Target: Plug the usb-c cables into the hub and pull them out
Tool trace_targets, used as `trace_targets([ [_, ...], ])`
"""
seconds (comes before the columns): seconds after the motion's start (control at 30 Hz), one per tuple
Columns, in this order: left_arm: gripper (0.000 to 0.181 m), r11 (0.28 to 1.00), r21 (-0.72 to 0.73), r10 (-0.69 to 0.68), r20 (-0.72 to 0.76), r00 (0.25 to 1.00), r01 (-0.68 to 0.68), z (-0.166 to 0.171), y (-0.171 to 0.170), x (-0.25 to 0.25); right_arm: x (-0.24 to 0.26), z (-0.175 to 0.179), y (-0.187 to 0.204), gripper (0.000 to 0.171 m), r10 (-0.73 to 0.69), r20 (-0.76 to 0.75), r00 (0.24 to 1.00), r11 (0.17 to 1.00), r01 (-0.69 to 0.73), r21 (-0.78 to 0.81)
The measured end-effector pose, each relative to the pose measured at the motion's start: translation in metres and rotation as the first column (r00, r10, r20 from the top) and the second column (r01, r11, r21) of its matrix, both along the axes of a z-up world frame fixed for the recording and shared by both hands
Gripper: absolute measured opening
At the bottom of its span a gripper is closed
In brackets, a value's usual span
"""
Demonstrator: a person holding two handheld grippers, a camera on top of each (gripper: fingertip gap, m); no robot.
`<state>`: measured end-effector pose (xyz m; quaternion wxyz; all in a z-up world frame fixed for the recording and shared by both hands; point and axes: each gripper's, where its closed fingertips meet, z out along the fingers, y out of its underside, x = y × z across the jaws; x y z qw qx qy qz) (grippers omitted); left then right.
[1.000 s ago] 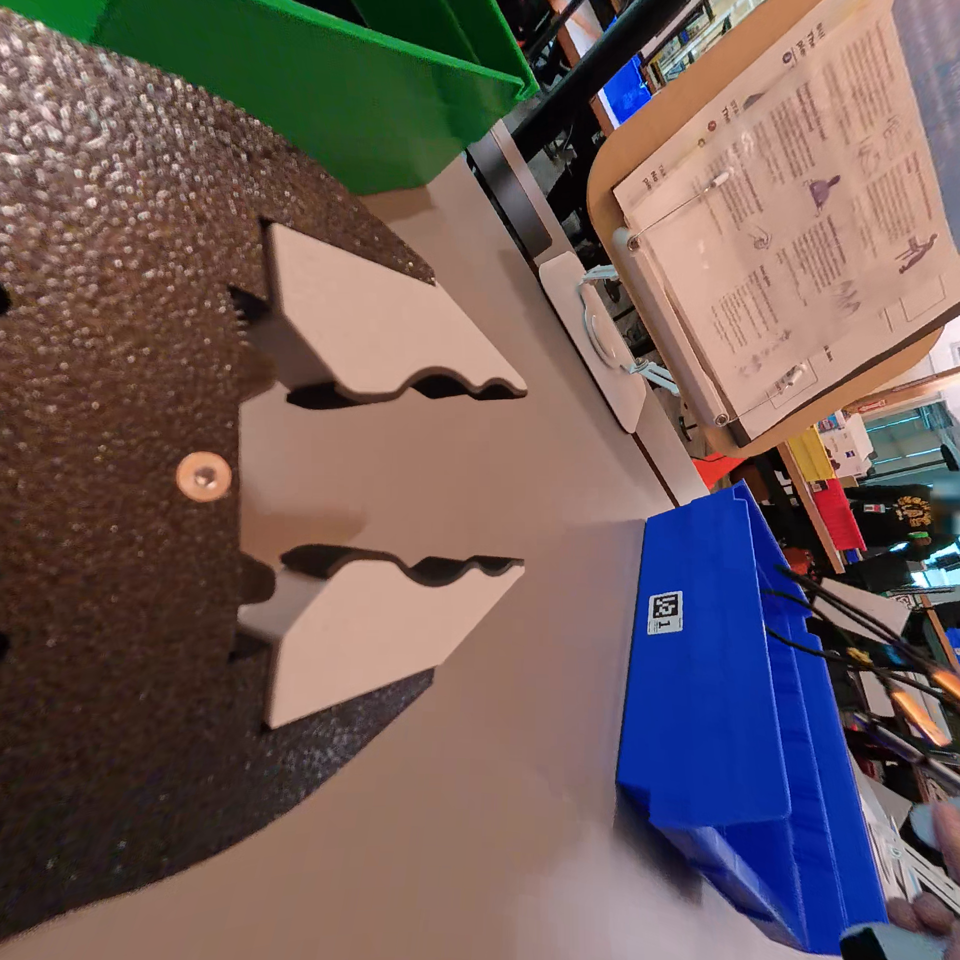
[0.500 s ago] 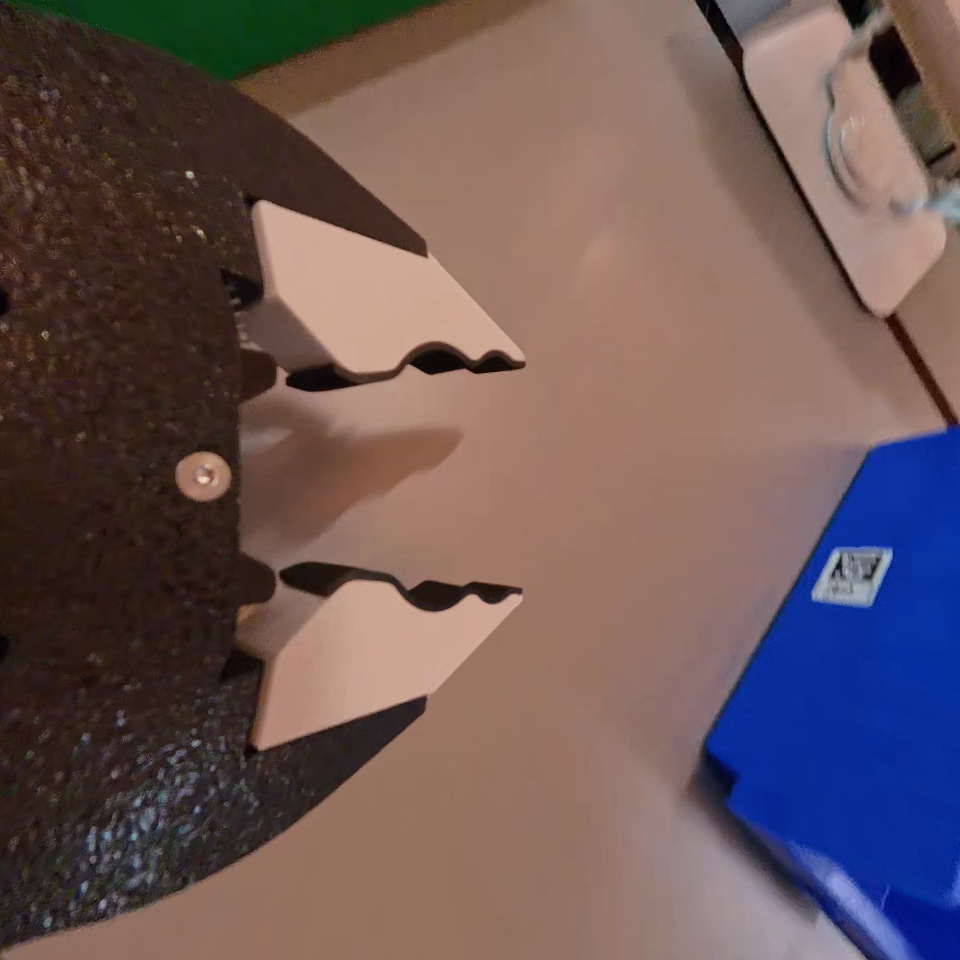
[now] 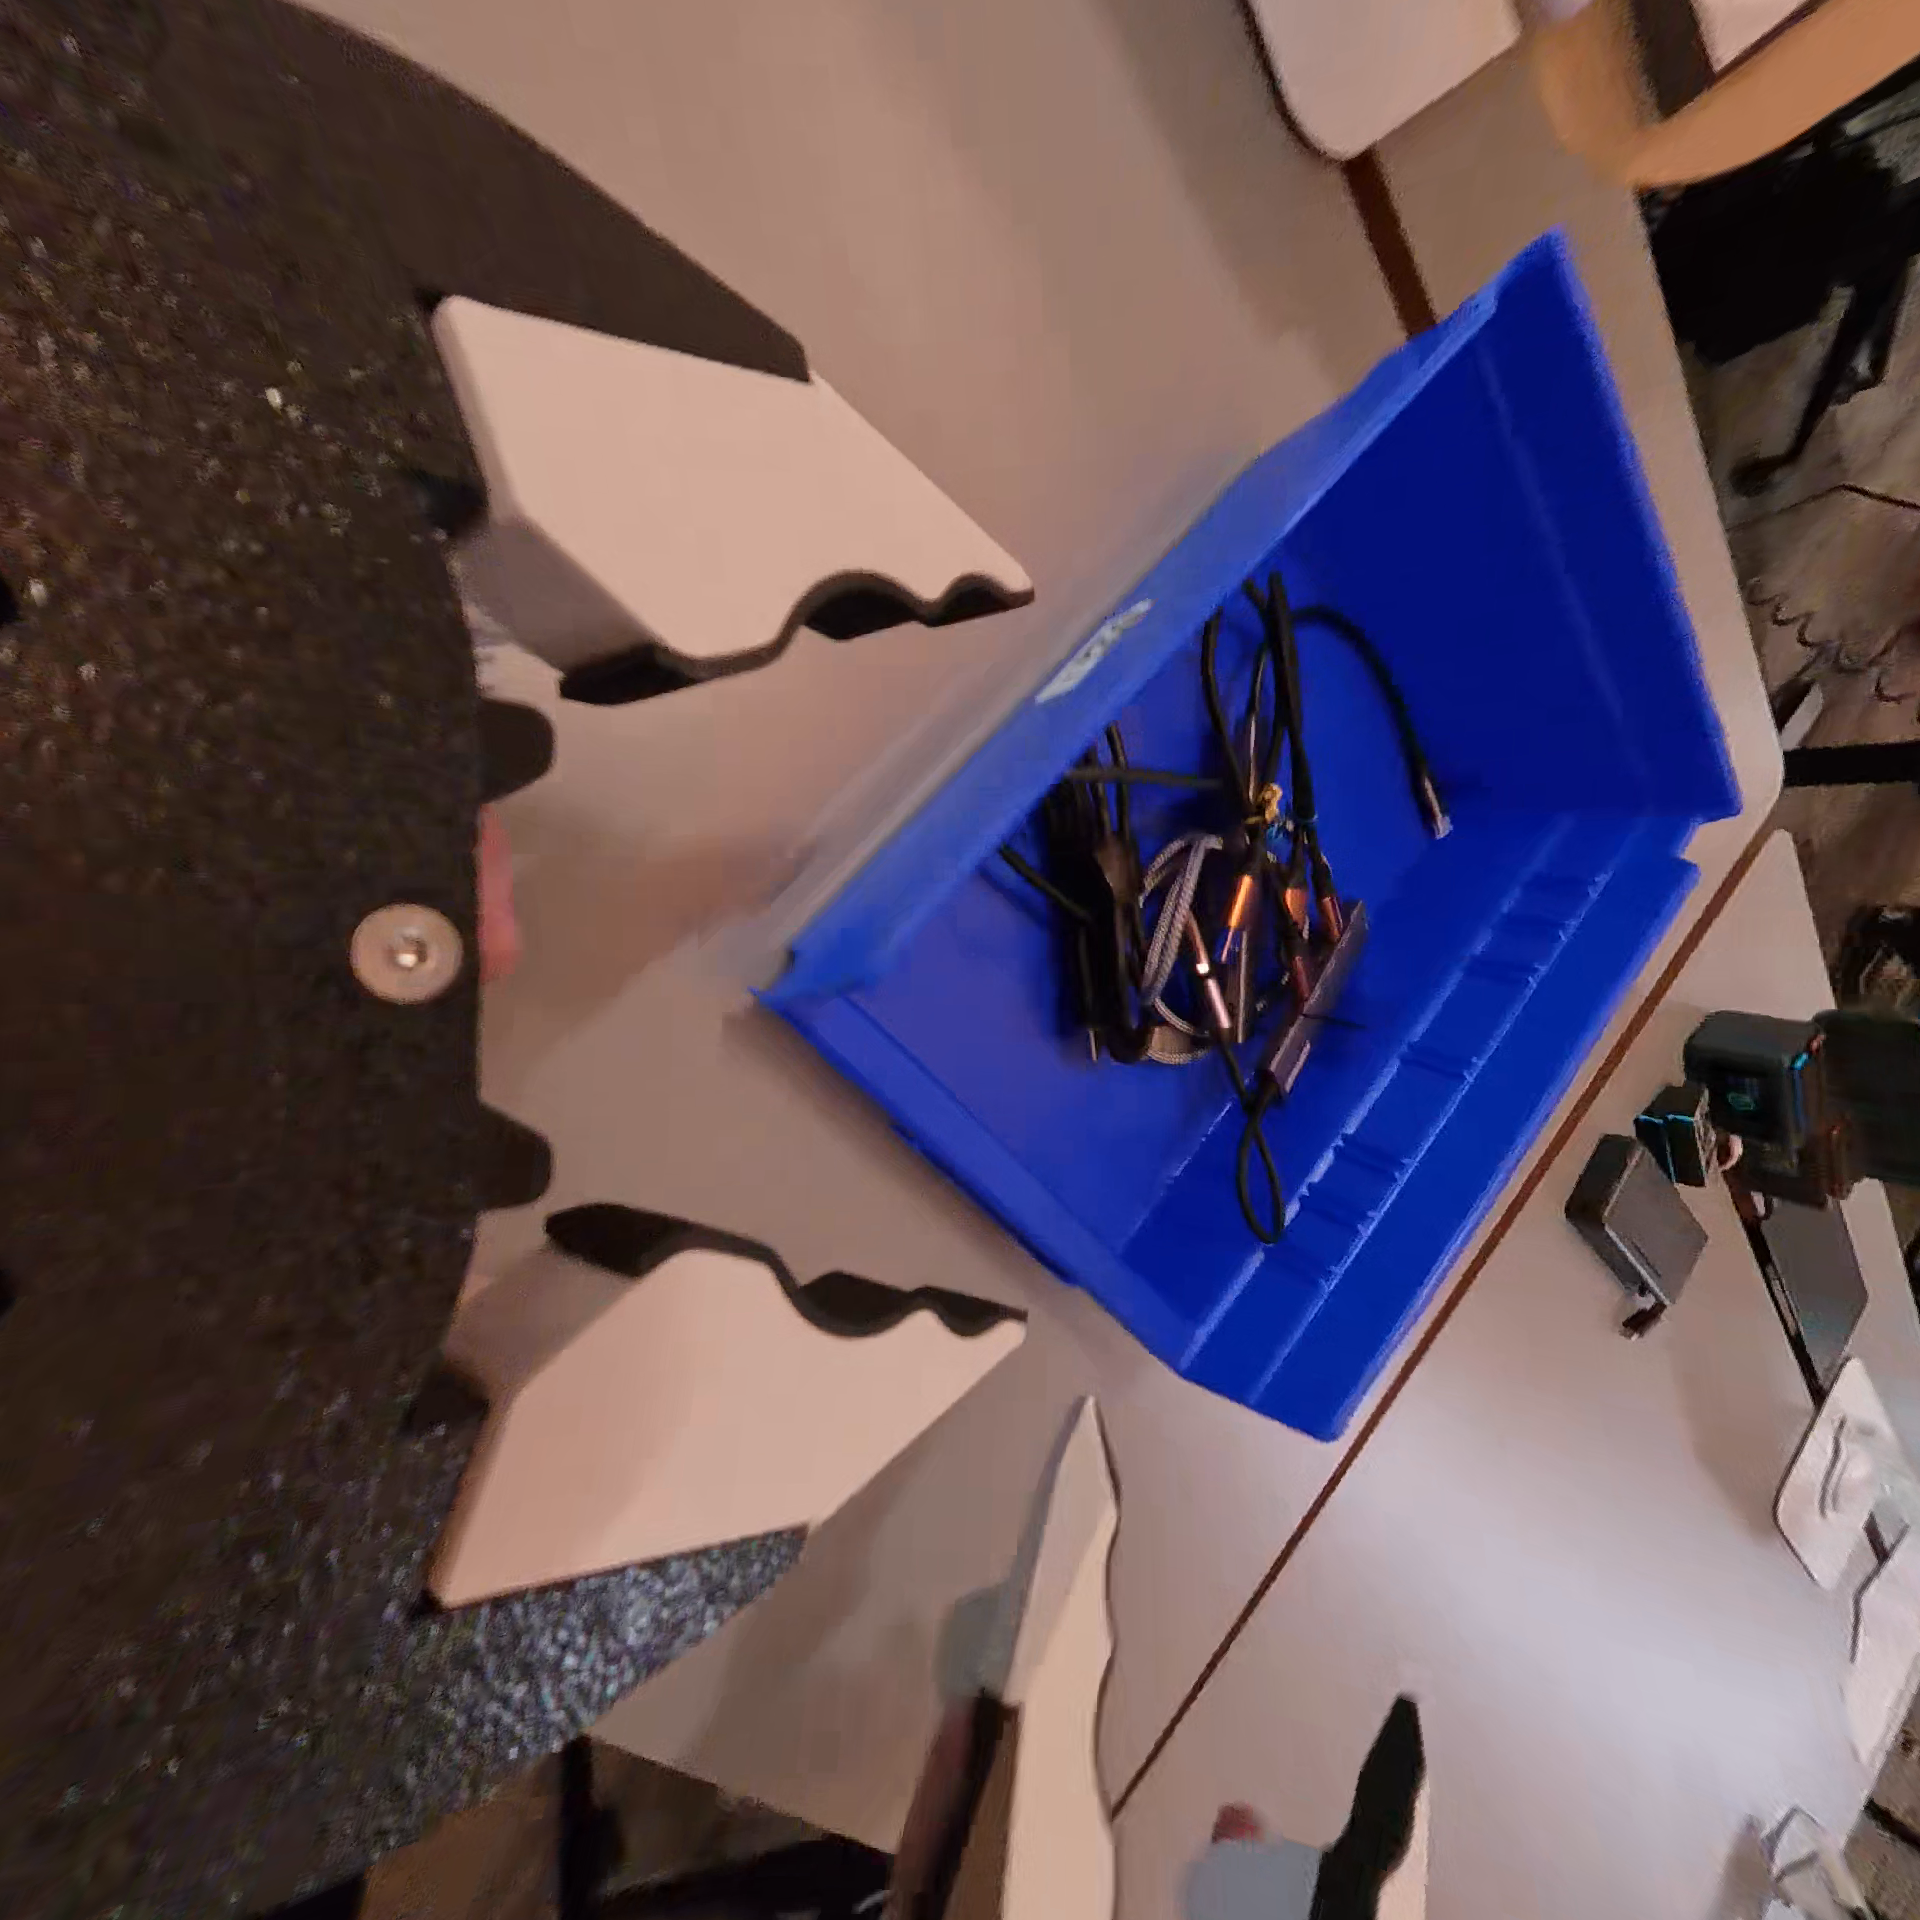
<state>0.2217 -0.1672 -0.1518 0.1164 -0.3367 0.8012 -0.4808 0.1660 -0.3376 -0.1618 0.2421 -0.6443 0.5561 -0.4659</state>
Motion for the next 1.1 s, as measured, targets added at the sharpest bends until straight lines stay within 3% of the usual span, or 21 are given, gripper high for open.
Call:
trace_targets([
  [0.13, 0.109, 0.987, 0.071, 0.141, 0.069, 0.988, -0.145, -0.035, -0.016, 0.03, -0.002, 0.013, 0.007, 0.122, 0.026, 0.055, 0.998, 0.999, -0.027, 0.026],
  [0.23, 0.06, 0.968, 0.162, 0.167, 0.153, 0.974, -0.191, -0.055, -0.009, 0.045, -0.003, 0.019, 0.013, 0.12, 0.051, 0.082, 0.995, 0.998, -0.054, 0.033],
  [0.27, 0.056, 0.969, 0.147, 0.173, 0.18, 0.968, -0.201, -0.055, -0.006, 0.048, -0.003, 0.021, 0.015, 0.12, 0.06, 0.091, 0.994, 0.997, -0.063, 0.038],
  [0.43, 0.003, 0.953, 0.07, 0.273, 0.226, 0.935, -0.296, -0.046, 0.057, 0.062, -0.001, 0.033, 0.033, 0.12, 0.113, 0.14, 0.984, 0.99, -0.123, 0.067],
  [0.6, 0.002, 0.973, 0.085, 0.186, 0.266, 0.946, -0.215, -0.047, 0.134, 0.029, -0.001, 0.055, 0.08, 0.118, 0.226, 0.203, 0.953, 0.968, -0.244, 0.068],
  [0.7, 0.002, 0.971, 0.085, 0.194, 0.269, 0.943, -0.224, -0.046, 0.185, 0.0, -0.001, 0.073, 0.145, 0.115, 0.364, 0.248, 0.898, 0.913, -0.397, 0.096],
  [0.83, 0.002, 0.966, 0.055, 0.229, 0.278, 0.933, -0.254, -0.045, 0.241, -0.029, 0.014, 0.09, 0.261, 0.111, 0.562, 0.251, 0.788, 0.773, -0.609, 0.178],
  [1.0, 0.0, 0.954, -0.036, 0.293, 0.315, 0.903, -0.297, -0.039, 0.27, -0.041, 0.094, 0.105, 0.386, 0.118, 0.626, 0.172, 0.761, 0.673, -0.638, 0.374],
  [1.1, 0.001, 0.954, -0.031, 0.292, 0.335, 0.896, -0.3, -0.038, 0.274, -0.044, 0.121, 0.083, 0.475, 0.115, 0.73, 0.028, 0.683, 0.573, -0.634, 0.52],
])
